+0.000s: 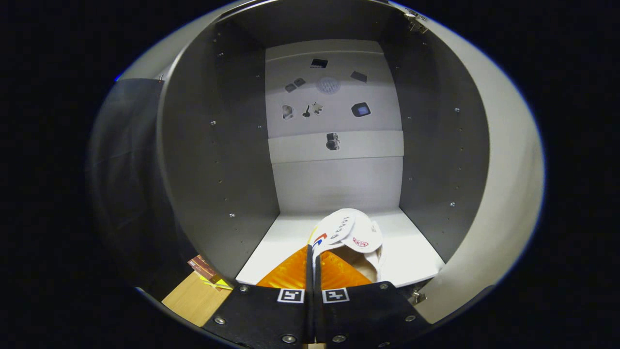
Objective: Open the shoe cabinet door, grab the shoes and put them into the shoe cabinet, then close the shoe cabinet door.
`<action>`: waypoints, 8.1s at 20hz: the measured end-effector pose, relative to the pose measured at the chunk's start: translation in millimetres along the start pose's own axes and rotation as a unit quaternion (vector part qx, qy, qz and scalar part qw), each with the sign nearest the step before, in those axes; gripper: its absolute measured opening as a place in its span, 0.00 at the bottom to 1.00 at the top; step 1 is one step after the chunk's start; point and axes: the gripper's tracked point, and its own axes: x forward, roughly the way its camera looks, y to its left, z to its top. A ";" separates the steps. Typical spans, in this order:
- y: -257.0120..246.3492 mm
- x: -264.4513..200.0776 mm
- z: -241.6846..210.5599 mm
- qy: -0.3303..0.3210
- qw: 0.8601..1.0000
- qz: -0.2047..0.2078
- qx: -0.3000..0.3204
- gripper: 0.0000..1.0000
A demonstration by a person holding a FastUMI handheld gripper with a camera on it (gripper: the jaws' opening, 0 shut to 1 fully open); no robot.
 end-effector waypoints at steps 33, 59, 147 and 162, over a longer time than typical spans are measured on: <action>44.7 93.9 -38.7 0.041 0.999 -0.002 -0.008 0.61; 64.8 -210.8 45.0 -0.132 0.990 -0.050 0.011 0.83; 28.4 -235.8 19.7 -0.130 0.985 0.112 -0.002 0.97; 83.7 -148.5 43.1 -0.147 0.988 0.057 -0.004 0.97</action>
